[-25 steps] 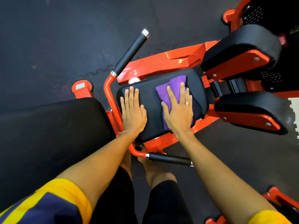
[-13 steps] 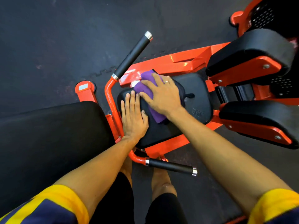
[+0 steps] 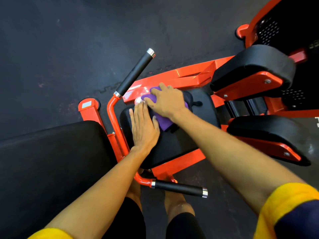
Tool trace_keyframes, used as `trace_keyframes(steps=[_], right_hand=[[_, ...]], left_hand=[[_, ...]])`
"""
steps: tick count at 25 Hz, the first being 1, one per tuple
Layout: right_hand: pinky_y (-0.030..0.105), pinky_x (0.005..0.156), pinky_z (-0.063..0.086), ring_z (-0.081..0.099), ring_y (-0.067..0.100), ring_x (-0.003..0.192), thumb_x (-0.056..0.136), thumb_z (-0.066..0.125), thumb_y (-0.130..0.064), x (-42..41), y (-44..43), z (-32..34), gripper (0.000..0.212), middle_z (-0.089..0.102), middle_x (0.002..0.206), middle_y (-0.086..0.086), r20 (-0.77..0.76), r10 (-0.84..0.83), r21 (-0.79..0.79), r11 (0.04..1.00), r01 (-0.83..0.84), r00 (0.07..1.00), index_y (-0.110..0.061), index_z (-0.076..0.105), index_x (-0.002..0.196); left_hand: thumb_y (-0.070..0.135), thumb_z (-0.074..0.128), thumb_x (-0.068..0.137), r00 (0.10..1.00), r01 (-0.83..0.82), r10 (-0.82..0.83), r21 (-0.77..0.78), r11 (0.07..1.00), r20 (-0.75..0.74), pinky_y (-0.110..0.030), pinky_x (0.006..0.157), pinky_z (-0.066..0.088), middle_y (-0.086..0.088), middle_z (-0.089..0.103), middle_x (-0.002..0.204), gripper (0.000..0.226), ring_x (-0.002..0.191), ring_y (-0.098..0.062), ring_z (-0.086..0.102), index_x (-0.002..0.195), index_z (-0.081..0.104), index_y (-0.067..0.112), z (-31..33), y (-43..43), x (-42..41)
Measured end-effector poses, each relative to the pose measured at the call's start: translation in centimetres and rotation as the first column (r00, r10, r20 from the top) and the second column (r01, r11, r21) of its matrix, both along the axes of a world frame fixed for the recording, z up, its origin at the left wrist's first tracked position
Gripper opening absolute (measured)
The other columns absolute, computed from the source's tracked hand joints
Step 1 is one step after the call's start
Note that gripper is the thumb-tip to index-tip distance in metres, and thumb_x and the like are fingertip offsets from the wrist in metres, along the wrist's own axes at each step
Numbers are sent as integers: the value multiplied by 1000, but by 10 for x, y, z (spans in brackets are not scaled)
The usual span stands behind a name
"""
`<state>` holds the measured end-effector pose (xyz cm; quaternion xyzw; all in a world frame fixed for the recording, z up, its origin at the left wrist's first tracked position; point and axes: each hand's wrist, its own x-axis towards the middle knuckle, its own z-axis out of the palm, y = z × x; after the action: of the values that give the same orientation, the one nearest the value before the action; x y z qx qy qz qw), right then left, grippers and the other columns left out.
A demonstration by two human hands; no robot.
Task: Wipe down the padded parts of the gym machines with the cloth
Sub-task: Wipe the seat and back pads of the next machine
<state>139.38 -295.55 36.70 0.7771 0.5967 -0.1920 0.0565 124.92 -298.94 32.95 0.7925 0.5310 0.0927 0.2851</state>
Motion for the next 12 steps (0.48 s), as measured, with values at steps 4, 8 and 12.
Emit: trace_keyframes(steps=[4, 8, 12], right_hand=[[43, 87, 48, 58, 39, 110, 100, 41, -64, 84, -39, 7, 55, 55, 131, 11, 87, -101, 44, 994, 97, 991, -25, 60, 135], [45, 94, 45, 59, 41, 105, 99, 46, -57, 56, -40, 1, 53, 58, 135, 17, 151, -208, 85, 977, 197, 966, -16, 68, 123], [44, 91, 48, 62, 41, 97, 95, 46, -57, 54, -43, -8, 53, 60, 136, 18, 68, 62, 115, 991, -69, 996, -17, 69, 122]], left_hand=[[18, 53, 97, 1000, 18, -18, -1, 1000, -12, -40, 127, -6, -14, 33, 160, 62, 153, -28, 22, 154, 32, 3, 2, 6, 15], [27, 43, 98, 999, -9, 8, -5, 1000, -46, -48, 127, -2, -13, 43, 152, 56, 150, -29, 28, 148, 41, 2, 0, 10, 33], [38, 35, 100, 987, 20, -6, 86, 996, -163, -52, 127, 4, -13, 46, 151, 59, 147, -30, 34, 148, 43, 5, -8, 6, 40]])
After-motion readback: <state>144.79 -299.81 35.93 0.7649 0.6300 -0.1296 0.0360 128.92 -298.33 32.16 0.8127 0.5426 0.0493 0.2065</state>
